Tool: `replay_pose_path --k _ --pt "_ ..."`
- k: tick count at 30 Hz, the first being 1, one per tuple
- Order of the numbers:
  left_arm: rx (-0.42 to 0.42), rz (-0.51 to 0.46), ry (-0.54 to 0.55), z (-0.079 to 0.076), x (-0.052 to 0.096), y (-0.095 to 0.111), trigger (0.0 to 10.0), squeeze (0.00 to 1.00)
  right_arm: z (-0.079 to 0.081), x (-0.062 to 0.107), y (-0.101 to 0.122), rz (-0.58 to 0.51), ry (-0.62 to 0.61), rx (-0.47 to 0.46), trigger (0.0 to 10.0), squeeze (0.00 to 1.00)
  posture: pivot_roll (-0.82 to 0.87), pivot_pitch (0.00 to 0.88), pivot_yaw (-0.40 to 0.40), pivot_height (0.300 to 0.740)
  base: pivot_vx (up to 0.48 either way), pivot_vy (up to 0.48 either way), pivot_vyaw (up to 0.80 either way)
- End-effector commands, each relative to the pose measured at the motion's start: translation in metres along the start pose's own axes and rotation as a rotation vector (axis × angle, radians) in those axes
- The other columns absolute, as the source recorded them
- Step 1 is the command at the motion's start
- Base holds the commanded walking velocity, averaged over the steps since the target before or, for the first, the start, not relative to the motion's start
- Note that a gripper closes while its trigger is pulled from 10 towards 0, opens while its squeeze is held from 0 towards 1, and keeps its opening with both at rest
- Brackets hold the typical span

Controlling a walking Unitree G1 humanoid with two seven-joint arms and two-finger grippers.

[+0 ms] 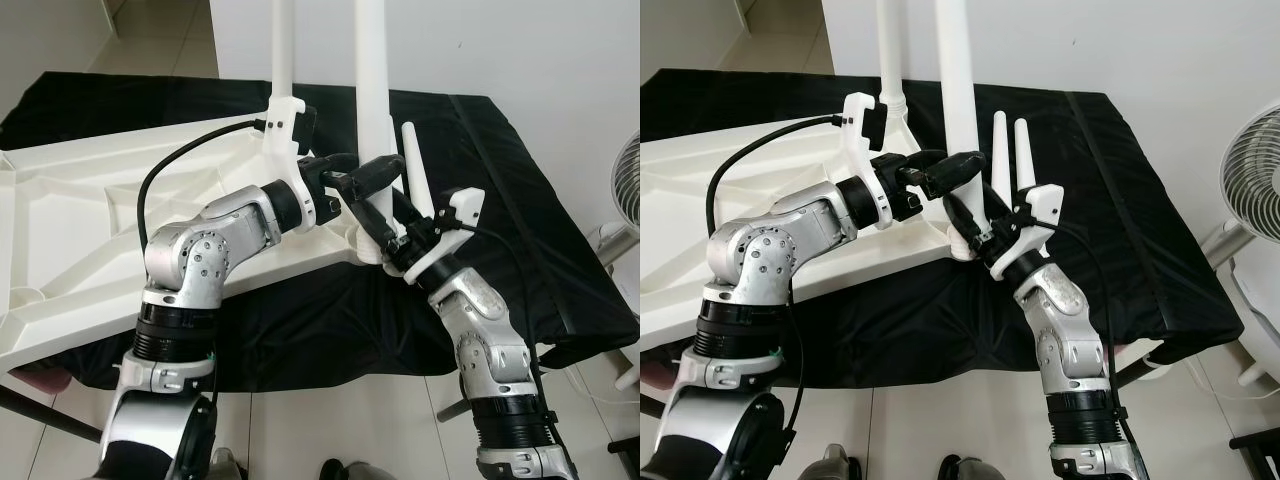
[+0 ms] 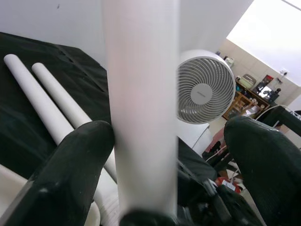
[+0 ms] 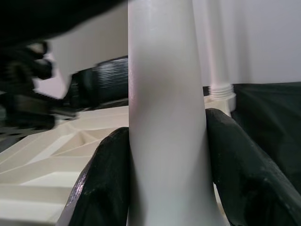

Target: Building children table

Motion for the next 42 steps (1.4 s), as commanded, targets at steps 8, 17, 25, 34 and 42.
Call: replay_pose_path --k 8,17,25,34,42 --pt "-0.008 -0.004 -0.096 -0.002 -0.009 0.012 10.0 0.00 0.018 0.007 -0.003 0.024 0.089 0.032 10.0 0.00 0.02 0.091 -0.036 0.740 0.000 0.000 0.00" --pt "-0.045 -0.032 -0.072 0.009 -0.007 0.038 10.0 0.00 0.019 0.015 -0.009 0.049 0.078 0.044 10.0 0.00 0.02 0.096 -0.029 0.740 0.000 0.000 0.00" --pt "-0.031 -0.038 -0.066 0.010 -0.008 0.044 4.4 0.00 0.021 0.019 -0.012 0.062 0.082 0.046 10.0 0.00 0.02 0.108 -0.027 0.740 0.000 0.000 0.00" --pt "-0.027 -0.027 -0.105 0.000 -0.010 0.038 0.0 0.00 0.023 0.020 -0.013 0.076 0.095 0.058 10.0 0.00 0.02 0.122 -0.030 0.740 0.000 0.000 0.00" --pt "-0.075 -0.013 -0.098 0.000 -0.009 0.045 10.0 0.00 0.018 0.020 -0.012 0.091 0.083 0.047 10.0 0.00 0.03 0.120 -0.032 0.740 0.000 0.000 0.00"
Point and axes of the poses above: a point about 5 cm out from each wrist's last joint towards the gripper, its own x axis pointing back from the gripper into the wrist, its own y axis along the axis of the wrist's last joint, z = x × y, the point moved 6 cm from there along -x, pointing out of the wrist towards the gripper, and after that the axes turned 6 degrees about -x, right-handed, at the moved point
